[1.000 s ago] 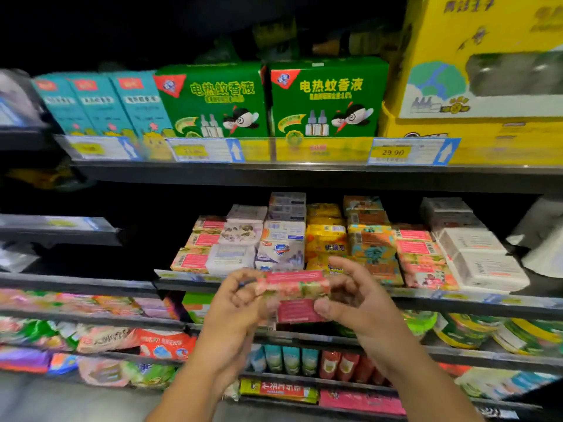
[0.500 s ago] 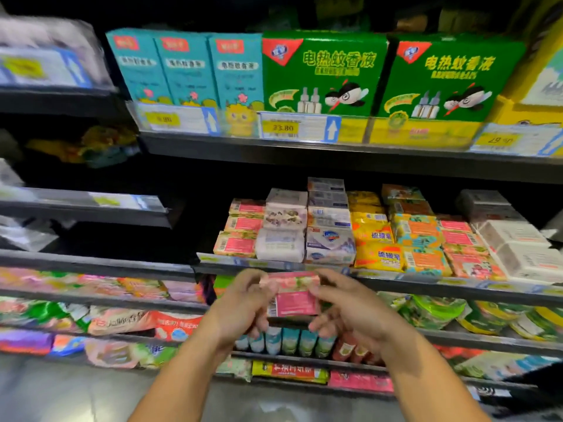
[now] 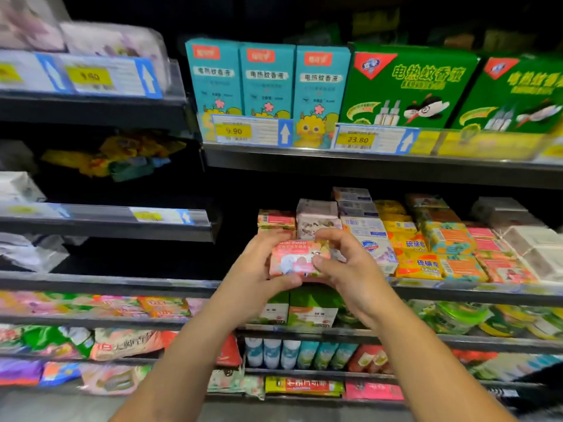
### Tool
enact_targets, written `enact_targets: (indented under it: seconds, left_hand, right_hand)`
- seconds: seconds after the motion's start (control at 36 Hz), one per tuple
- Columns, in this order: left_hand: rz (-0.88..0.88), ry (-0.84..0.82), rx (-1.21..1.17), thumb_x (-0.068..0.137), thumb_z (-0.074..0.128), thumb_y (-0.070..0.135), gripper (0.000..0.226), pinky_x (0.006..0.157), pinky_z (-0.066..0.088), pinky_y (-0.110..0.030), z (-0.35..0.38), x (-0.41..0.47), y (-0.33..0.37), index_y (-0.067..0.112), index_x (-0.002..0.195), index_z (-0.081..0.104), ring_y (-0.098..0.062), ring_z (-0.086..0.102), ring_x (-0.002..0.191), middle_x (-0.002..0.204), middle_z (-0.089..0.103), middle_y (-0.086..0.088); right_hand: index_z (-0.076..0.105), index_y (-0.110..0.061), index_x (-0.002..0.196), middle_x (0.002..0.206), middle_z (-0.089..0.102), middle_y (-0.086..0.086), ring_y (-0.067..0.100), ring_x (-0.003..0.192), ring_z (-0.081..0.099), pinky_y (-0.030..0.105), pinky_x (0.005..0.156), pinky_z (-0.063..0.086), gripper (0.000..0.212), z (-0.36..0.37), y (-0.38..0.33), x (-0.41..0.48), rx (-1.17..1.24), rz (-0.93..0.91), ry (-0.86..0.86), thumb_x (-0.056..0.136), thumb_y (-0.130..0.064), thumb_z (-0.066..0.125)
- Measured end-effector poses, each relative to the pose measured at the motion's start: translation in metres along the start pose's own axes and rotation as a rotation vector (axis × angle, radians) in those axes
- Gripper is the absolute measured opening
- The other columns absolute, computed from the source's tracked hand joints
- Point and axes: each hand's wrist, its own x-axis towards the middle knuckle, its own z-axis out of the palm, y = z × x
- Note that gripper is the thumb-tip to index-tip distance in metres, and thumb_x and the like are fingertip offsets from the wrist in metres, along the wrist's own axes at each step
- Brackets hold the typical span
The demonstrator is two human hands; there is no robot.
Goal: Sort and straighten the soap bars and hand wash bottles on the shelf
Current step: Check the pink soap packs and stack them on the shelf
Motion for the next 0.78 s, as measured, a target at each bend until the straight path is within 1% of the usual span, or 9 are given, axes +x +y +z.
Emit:
enact_targets:
  seconds: [0.06,0.14,0.19,0.28,0.39,0.47,0.61,0.67,0.78]
  left_hand:
    - [0.008,-0.046,0.203,0.079,0.082,0.041,0.074,0.107,0.036,-0.022,-0.008,0.009,-0.008,0.032,0.142,0.044,-0.002,0.041,0.126,0.137,0.045,0.014]
    - [0.023,-0.086,0.405,0.077,0.080,0.053,0.083,0.106,0.032,-0.023,-0.018,0.022,-0.013,0.027,0.147,0.045,-0.011,0.039,0.125,0.137,0.050,0.008]
    - [0.015,-0.104,0.369,0.076,0.079,0.053,0.075,0.100,0.037,-0.022,-0.022,0.030,-0.016,0.030,0.142,0.051,-0.008,0.044,0.118,0.127,0.054,0.010]
    - [-0.059,-0.056,0.187,0.076,0.082,0.048,0.062,0.095,0.049,-0.032,-0.019,0.039,-0.029,0.029,0.130,0.059,-0.009,0.054,0.106,0.111,0.053,0.011]
    - [-0.120,0.104,0.136,0.076,0.077,0.055,0.052,0.093,0.052,-0.042,-0.003,0.045,-0.053,0.035,0.120,0.059,-0.018,0.056,0.109,0.110,0.052,0.010]
    - [-0.236,0.214,0.000,0.078,0.077,0.053,0.044,0.090,0.053,-0.033,0.008,0.051,-0.063,0.042,0.114,0.055,-0.009,0.060,0.103,0.108,0.054,0.019]
    - [-0.256,0.372,0.129,0.084,0.073,0.049,0.048,0.089,0.051,-0.034,0.009,0.071,-0.085,0.018,0.119,0.064,-0.019,0.062,0.106,0.113,0.064,-0.001]
    - [-0.337,0.325,0.178,0.086,0.072,0.046,0.057,0.098,0.046,-0.040,0.007,0.082,-0.092,0.015,0.132,0.058,-0.030,0.057,0.117,0.123,0.061,-0.011]
    - [-0.289,0.372,0.313,0.085,0.075,0.037,0.066,0.099,0.046,-0.042,0.005,0.106,-0.109,0.020,0.142,0.049,-0.033,0.052,0.120,0.126,0.060,-0.014]
  right_hand:
    - [0.065,-0.027,0.119,0.120,0.060,-0.001,0.023,0.106,0.068,0.037,0.085,0.059,0.038,0.001,0.002,0.006,-0.029,0.000,0.001,0.092,0.000,0.066]
    - [0.063,-0.026,0.123,0.120,0.060,-0.002,0.023,0.108,0.068,0.040,0.085,0.060,0.039,0.005,0.003,0.017,-0.068,0.030,0.019,0.092,-0.003,0.068]
    - [0.062,-0.027,0.124,0.121,0.063,-0.001,0.022,0.106,0.070,0.043,0.086,0.060,0.036,0.005,0.003,0.026,-0.101,0.043,0.015,0.093,-0.008,0.067]
    - [0.062,-0.031,0.118,0.109,0.068,-0.003,0.015,0.092,0.071,0.033,0.076,0.055,0.024,0.001,-0.001,0.045,-0.232,0.017,0.011,0.098,-0.018,0.062]
    - [0.064,-0.028,0.108,0.101,0.065,-0.002,0.015,0.094,0.060,0.028,0.080,0.042,0.010,-0.016,0.001,0.084,-0.716,-0.148,0.158,0.101,-0.026,0.056]
    - [0.069,-0.018,0.117,0.109,0.071,0.010,0.029,0.105,0.063,0.035,0.086,0.048,0.037,-0.025,0.002,0.111,-1.077,-0.194,0.120,0.099,-0.043,0.049]
    - [0.045,-0.040,0.143,0.142,0.054,0.013,0.036,0.134,0.044,0.045,0.104,0.035,0.051,-0.024,0.013,0.138,-1.487,-0.029,-0.107,0.099,-0.064,0.036]
    - [0.035,-0.046,0.147,0.158,0.037,0.005,0.031,0.146,0.028,0.048,0.110,0.022,0.056,-0.025,0.014,0.144,-1.522,0.041,-0.184,0.097,-0.070,0.031]
    - [0.033,-0.045,0.149,0.165,0.023,-0.001,0.026,0.151,0.019,0.051,0.115,0.016,0.067,-0.034,0.016,0.150,-1.578,0.029,-0.225,0.091,-0.078,0.024]
